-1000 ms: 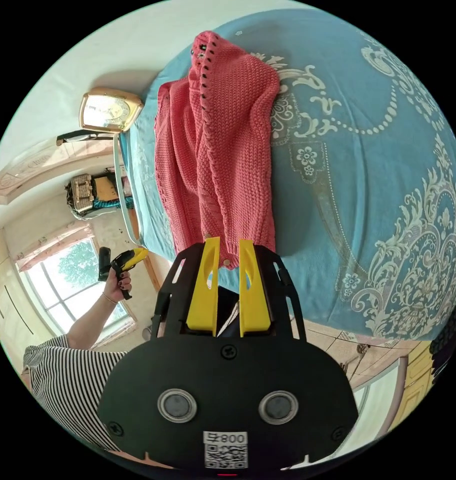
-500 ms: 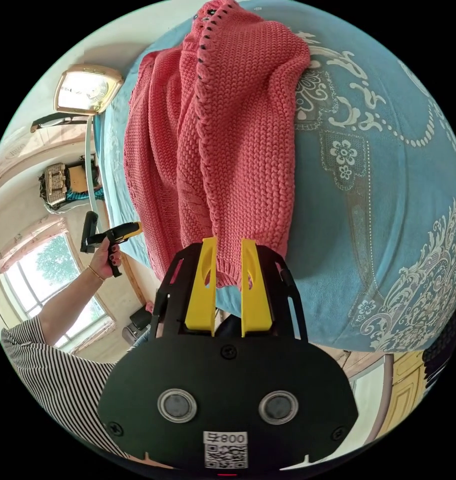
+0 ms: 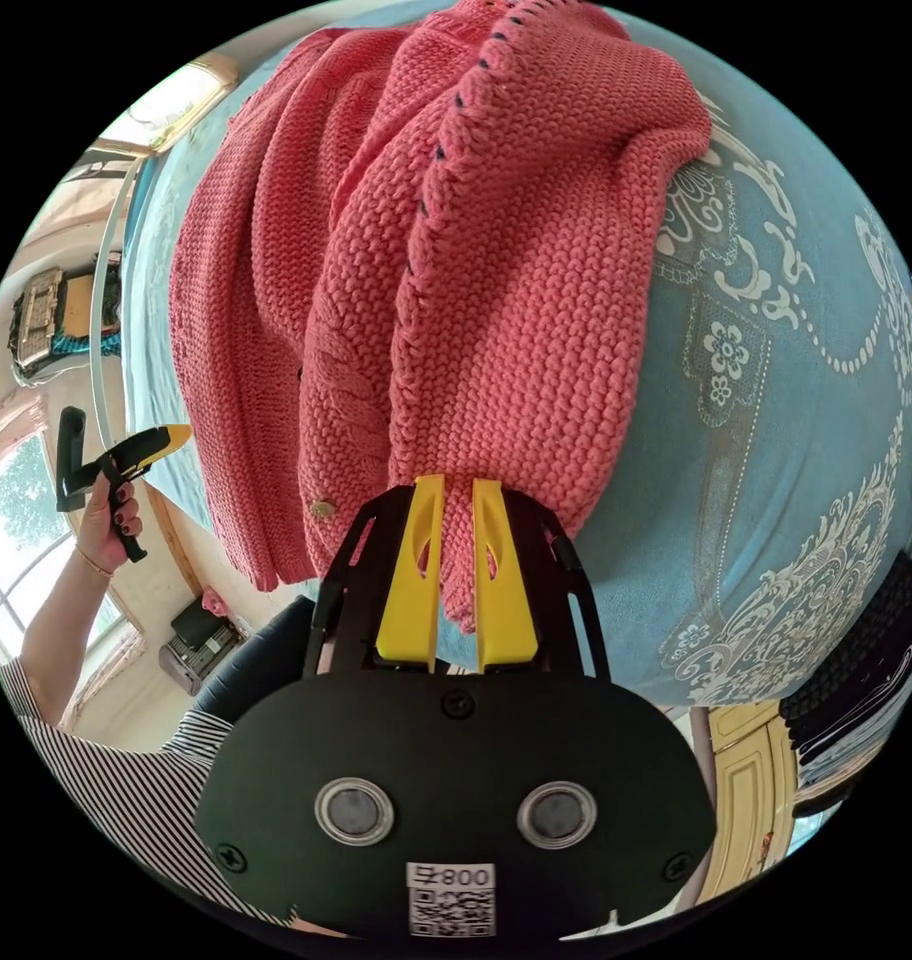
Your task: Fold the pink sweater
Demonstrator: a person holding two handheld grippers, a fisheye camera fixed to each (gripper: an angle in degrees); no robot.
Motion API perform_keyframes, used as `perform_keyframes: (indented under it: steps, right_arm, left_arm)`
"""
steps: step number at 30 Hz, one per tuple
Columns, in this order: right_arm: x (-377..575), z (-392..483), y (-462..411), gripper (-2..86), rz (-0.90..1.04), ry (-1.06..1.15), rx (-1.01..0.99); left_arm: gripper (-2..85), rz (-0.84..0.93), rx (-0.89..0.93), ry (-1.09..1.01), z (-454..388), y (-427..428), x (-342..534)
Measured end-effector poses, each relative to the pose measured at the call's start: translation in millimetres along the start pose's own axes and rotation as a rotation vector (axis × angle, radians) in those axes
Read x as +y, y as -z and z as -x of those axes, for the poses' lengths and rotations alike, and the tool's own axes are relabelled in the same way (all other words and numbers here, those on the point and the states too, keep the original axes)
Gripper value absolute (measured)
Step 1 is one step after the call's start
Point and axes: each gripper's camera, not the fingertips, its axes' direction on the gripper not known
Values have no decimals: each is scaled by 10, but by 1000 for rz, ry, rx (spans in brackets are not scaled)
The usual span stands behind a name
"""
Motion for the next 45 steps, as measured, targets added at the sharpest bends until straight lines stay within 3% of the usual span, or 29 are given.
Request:
perform_keyframes:
  steps: [3,10,15,19,24,29,33,36,41,45]
  right_arm:
    - [54,-29,12,56,-5,10,23]
    - [134,-241,77,23,54,67,-29]
    - [545,-579,610,15,6,92,-101]
    - [1055,-1088,1549,13,-104,79,75]
    - [1254,-2100,2709,13,-258,-118,331]
    - [1299,-2972,2712,13,-279,-351,274]
    - [1424,-2625,2020,41,-249,-232,95]
    - [1467,-2102,1207,63,-97,-84,-53]
    - [1538,-1741,372,88,34,-45,-214]
    - [1564,-1714,289,83,36,-61,-250]
  left_arm:
    - [39,6,-90,-41,-9,-130,105]
    - [27,0,-60,-85,98,23,490]
    - [24,-121,-100,-149,119,969,942]
    - [21,-298,-227,-166,135,2010,1071]
    - [11,-521,-441,-110,140,3049,964]
    - [21,-412,-318,-123,236,2362,929]
    - [47,-171,-262,-127,414,1143,1050]
    - [64,-30,-255,-51,702,539,1150]
    - [68,25,-271,83,1147,145,1287]
    - [46,16,-319,101,1159,15,1344]
